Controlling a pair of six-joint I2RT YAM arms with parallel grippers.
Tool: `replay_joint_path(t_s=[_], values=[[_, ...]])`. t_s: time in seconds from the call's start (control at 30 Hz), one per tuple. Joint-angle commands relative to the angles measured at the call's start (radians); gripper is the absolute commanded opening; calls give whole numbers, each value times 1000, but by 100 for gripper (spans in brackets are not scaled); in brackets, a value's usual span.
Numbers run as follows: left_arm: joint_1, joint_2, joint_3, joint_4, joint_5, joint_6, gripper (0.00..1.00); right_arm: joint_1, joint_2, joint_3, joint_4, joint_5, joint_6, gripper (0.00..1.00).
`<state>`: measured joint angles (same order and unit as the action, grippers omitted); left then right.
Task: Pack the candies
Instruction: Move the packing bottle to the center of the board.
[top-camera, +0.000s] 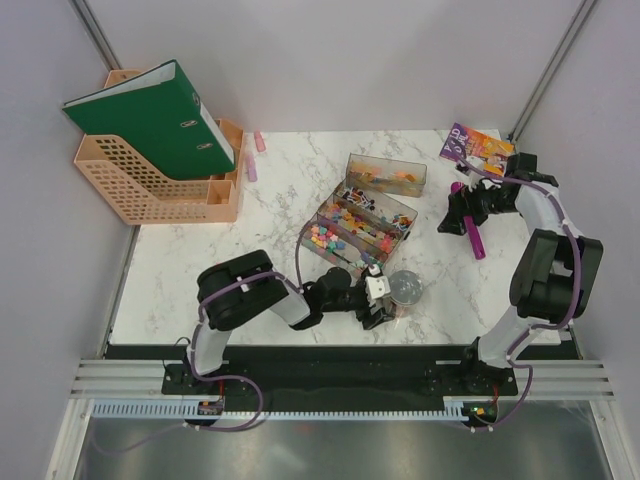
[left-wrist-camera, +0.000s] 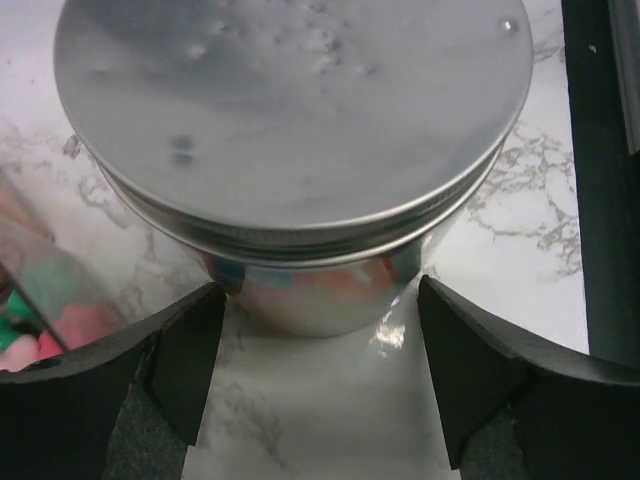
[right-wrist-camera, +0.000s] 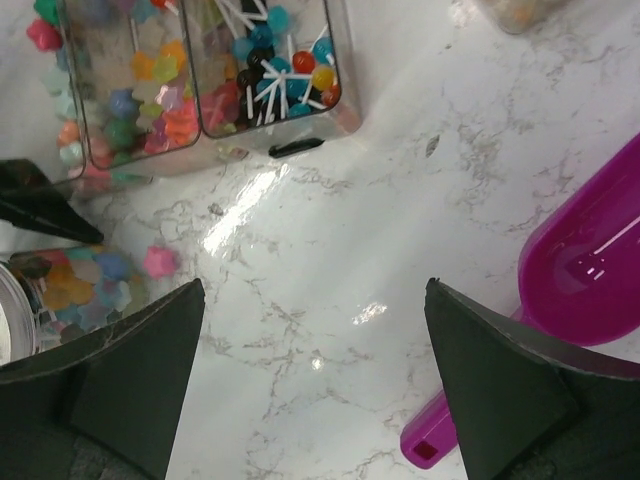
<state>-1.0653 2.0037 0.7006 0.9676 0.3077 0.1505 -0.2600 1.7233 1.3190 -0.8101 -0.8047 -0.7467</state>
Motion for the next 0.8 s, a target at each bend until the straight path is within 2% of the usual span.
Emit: replay_joint_path(t_s=[0.0,0.2,0.23,0.3,0.33,0.5,0.53,0.57,0.77], values=[[-24,177,-20,-156,25,32,86,4,47,65,-138,-67,-210,98],[-22,323,54,-72,77,121,88,19,81,45,-325,-30,-483,98],[-21,360,72,-61,64,101,87,24,75,36,-345,-19,-569,98],[-13,368,100,-84,99,64,87,24,47,0,-377,24,-632,98],[-15,372,114,-86,134,45,100,21,38,-15,-379,39,-670,98],[-21,460,204,-121,177,17,100,-22,16,-66,-365,67,-700,98],[-21,477,233,-162,191,8,100,-31,21,-63,-362,65,-688,98],[-18,487,266,-269,208,9,100,-39,27,-52,-362,62,-669,98],[4,535,352,-331,326,40,100,-73,-27,-66,-344,93,-660,98]])
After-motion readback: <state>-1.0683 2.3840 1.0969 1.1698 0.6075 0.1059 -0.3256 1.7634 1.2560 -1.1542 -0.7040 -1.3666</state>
